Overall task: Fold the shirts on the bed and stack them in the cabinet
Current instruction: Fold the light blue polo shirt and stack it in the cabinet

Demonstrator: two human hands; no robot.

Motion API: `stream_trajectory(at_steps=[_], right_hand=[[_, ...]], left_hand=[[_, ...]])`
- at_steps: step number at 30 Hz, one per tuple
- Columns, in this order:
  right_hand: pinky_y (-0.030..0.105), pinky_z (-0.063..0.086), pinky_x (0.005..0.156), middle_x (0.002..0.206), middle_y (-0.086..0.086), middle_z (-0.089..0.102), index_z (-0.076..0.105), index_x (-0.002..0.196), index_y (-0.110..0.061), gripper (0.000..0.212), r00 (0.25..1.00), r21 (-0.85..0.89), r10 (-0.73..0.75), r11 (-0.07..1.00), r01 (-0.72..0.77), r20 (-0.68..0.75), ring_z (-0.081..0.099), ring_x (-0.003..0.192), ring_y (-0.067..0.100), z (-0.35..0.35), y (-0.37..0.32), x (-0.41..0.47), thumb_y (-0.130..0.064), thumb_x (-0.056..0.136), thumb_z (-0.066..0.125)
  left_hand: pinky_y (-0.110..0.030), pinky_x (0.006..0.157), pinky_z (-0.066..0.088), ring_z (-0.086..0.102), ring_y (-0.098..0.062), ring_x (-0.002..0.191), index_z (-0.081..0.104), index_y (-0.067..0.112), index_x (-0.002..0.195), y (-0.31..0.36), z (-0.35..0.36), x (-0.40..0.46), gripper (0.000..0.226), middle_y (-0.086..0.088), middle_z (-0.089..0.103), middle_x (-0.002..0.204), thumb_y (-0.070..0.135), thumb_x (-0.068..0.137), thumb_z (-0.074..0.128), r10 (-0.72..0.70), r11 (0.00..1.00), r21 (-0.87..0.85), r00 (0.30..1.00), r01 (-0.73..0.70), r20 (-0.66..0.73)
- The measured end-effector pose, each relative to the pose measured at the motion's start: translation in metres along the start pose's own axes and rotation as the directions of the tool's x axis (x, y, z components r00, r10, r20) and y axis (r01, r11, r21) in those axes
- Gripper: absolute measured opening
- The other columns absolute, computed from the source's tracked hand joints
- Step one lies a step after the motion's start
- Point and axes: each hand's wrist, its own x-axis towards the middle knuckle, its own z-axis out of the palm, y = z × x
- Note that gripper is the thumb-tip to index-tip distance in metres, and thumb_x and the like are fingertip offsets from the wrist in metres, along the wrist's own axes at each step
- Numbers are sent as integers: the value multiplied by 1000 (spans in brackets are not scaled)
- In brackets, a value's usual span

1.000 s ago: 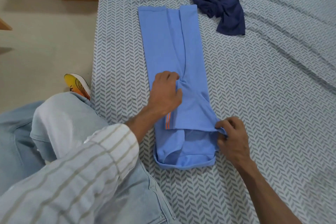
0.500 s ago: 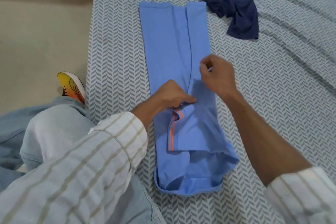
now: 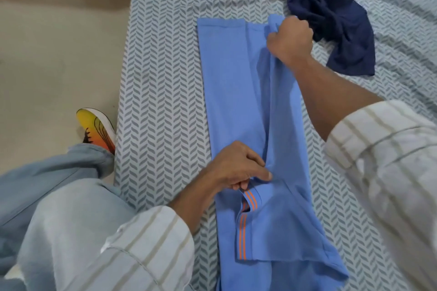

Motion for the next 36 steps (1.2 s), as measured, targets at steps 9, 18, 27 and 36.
stream_trajectory(at_steps=[9,18,27,36], right_hand=[[37,44,77,92,12,67,60,87,-14,20,966,125,-254,958,257,-40,61,93,31,17,-30,0,-29,88,48],[36,42,83,101,14,71,67,104,-1,28,957,212,-279,942,258,74,62,97,30,26,-16,-14,-12,93,44],[36,47,99,131,6,61,56,136,-15,55,925,378,-322,897,229,202,59,118,24,-24,96,-177,-31,87,75],[42,34,102,160,3,27,30,155,-27,106,732,158,-610,790,592,304,32,142,23,-55,205,-343,-76,69,66]], left_hand=[[-19,42,30,37,-18,37,55,11,50,-2,-2,2,27,-6,41,41,11,68,75,-9,997,76,1000,9,-3],[-21,42,33,36,-19,33,51,10,45,0,1,3,29,-8,44,40,16,68,70,-33,998,44,998,35,-60],[-17,37,30,37,-14,28,47,12,46,-1,8,-21,44,-2,43,34,26,77,76,-4,1000,-1,983,4,-184],[-29,49,37,66,-24,66,55,13,57,-20,30,-69,51,-2,50,51,56,66,83,79,933,355,936,51,-344]])
